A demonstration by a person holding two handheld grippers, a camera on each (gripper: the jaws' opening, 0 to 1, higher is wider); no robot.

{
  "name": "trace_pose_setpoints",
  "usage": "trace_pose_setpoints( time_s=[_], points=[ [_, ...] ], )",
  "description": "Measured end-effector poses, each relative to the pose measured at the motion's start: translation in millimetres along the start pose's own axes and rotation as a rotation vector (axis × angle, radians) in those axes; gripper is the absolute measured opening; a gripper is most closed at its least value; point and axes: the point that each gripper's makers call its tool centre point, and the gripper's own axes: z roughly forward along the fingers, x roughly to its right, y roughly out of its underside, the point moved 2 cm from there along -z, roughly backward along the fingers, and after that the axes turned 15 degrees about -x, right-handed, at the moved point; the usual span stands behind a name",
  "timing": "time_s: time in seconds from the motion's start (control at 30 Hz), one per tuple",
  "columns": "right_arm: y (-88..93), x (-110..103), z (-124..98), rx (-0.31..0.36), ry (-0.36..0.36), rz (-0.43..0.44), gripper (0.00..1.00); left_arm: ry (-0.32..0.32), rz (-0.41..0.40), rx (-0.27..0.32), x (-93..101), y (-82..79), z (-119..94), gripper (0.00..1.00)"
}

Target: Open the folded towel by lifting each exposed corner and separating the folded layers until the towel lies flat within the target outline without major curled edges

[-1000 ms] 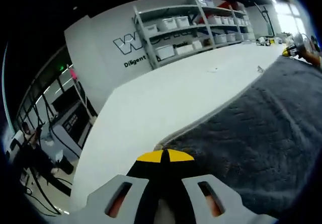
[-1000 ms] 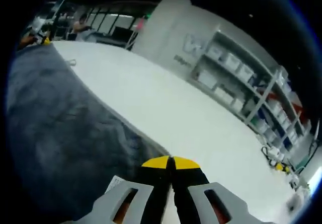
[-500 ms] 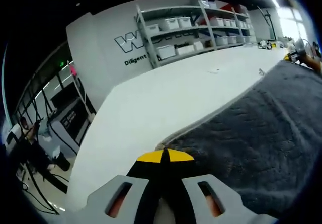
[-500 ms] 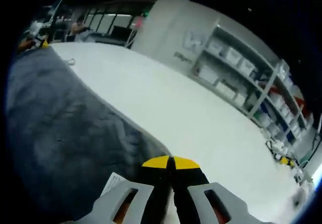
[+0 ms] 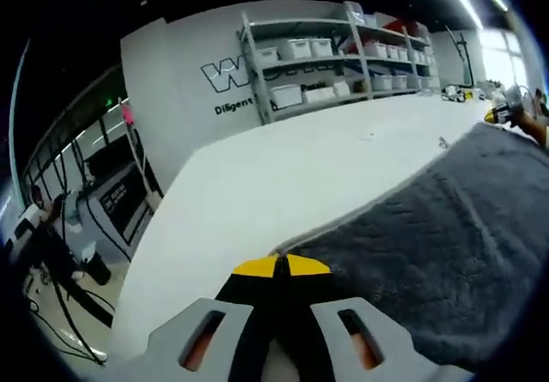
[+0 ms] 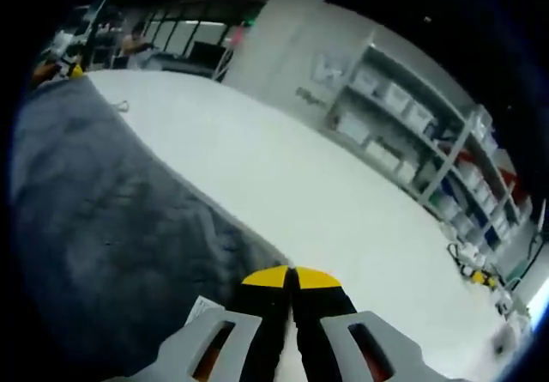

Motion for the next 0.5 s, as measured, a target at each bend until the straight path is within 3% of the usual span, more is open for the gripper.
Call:
trace_pose_setpoints(
  time_s=[0.17,0.33,0.5],
  points=[
    [-2.7,2.7,-6.0,0.015,-0.008,0.018,0.00,0.015,-0.024,0.026,-0.1,-3.7,-12.4,0.01],
    [-2.2,1.3,-18.3,0.019,-0.048,0.088,0.00,0.043,-0.062,0.053,1.6,-4.6,-26.4,0.01],
    [-3.5,1.4,-26.6,0.036,-0.059,0.111,0.00,0.036,-0.052,0.053,1.6,-1.6,-36.1,0.01]
  ],
)
